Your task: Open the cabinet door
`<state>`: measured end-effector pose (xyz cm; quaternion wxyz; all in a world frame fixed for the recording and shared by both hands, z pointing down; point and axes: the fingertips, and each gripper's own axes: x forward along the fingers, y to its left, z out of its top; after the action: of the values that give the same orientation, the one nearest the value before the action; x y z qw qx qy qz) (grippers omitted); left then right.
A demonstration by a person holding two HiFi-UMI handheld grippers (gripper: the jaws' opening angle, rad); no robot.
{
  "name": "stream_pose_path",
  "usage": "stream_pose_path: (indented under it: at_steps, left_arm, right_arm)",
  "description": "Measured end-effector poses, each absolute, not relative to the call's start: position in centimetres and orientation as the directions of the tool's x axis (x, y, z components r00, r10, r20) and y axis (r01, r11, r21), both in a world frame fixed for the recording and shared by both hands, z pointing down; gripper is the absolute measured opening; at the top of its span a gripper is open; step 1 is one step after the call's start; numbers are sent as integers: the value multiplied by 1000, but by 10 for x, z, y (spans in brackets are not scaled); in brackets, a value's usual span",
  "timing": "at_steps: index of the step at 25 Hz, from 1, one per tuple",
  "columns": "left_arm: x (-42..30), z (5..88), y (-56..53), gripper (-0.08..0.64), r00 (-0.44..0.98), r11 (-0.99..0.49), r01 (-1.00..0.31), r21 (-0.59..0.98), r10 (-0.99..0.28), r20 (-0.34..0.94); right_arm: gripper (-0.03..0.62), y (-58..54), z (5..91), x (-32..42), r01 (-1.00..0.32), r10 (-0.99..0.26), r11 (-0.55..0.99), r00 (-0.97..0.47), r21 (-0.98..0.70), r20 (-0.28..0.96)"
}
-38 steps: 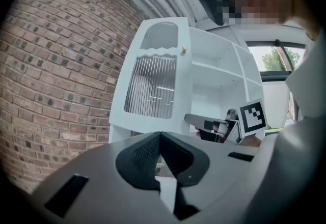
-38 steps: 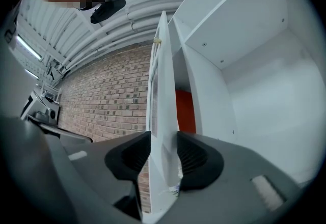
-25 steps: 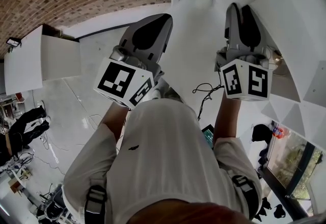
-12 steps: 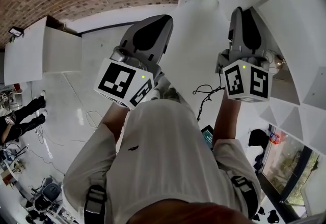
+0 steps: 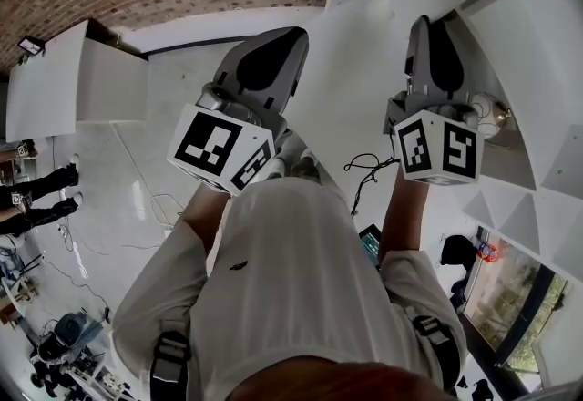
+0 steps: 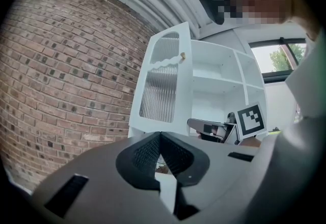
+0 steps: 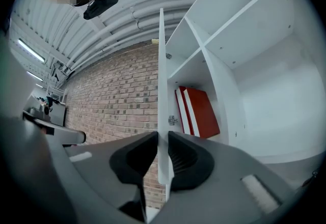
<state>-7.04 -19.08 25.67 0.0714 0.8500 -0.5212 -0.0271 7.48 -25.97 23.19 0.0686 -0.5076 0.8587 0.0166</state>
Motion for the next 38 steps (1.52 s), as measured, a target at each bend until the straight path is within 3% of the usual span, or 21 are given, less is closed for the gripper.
stream_pose_path:
  at_steps: [38]
  left_arm:
    - [-99,247,-160,9,355,-350,-930,116,-935,27]
  right_arm:
    - [63,-229,232,9,-758,-754,652,-643,-30,-138]
